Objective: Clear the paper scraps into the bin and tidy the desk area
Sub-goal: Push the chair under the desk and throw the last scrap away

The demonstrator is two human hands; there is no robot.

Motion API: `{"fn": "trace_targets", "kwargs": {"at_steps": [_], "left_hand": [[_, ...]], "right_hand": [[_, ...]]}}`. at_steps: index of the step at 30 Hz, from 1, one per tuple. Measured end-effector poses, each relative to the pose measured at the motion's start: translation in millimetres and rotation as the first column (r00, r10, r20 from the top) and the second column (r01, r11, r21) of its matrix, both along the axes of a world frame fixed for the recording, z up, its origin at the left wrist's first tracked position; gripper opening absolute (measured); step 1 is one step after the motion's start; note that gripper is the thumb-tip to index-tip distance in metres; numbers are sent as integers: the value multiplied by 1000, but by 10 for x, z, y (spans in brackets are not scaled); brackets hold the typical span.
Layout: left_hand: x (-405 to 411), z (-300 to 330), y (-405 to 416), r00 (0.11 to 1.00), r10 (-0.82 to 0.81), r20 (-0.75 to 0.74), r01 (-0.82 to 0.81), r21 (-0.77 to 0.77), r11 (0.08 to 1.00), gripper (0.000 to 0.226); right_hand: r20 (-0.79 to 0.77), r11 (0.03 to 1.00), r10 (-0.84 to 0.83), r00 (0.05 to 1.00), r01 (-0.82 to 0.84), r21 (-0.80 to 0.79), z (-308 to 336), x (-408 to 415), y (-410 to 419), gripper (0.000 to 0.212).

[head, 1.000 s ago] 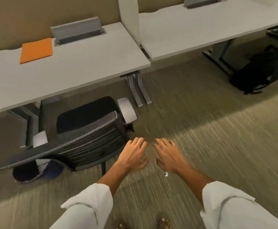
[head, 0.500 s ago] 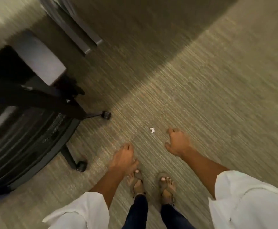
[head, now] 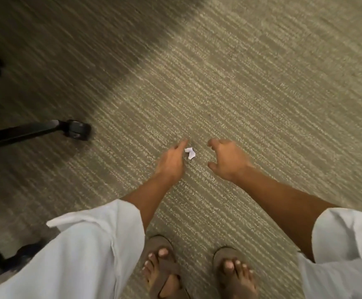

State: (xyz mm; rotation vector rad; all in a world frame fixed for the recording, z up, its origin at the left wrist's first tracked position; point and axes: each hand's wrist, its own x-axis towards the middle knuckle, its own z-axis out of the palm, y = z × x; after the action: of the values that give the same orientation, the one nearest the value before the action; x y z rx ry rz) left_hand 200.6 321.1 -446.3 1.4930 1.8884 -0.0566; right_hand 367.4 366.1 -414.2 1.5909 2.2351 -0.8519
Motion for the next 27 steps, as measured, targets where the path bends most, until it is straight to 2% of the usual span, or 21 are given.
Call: {"fn": "trace_targets", "kwargs": {"at_steps": [3, 5, 9, 12, 16, 21, 24, 27], "left_hand": [[170, -245, 158, 1000, -23, -5, 23, 47, 999, 43], [248, -313, 184, 999, -33, 8, 32, 48, 998, 29], [283, -159, 104, 991, 51, 120, -59, 67, 996, 22], [293, 242, -22, 977, 84, 196, -104, 92, 990, 28], [358, 1026, -106, 955, 134, 267, -177, 145, 973, 14], [428, 2367, -156, 944, 133, 301, -184, 150, 971, 10], [389, 3431, -74, 932, 85, 354, -165, 205, 965, 14], [322, 4732, 61, 947, -12, 321, -78, 266, 961, 10]], "right_hand": [[-84, 1000, -20, 996, 18, -21, -284, -8, -15, 58], [-166, 997, -56, 985, 46, -60, -363, -51, -9, 55], [-287, 988, -143, 947, 120, -96, -231, -81, -13, 42], [-319, 981, -187, 929, 160, -110, 103, 8, -108, 31], [-359, 974, -208, 910, 162, -156, 801, 130, -214, 28], [-419, 972, -209, 884, 141, -188, 2075, 299, -198, 23], [-445, 985, -141, 884, 81, -151, 3131, 340, 16, 15], [-469, 993, -67, 881, 14, -116, 4404, 296, 294, 11]]}}
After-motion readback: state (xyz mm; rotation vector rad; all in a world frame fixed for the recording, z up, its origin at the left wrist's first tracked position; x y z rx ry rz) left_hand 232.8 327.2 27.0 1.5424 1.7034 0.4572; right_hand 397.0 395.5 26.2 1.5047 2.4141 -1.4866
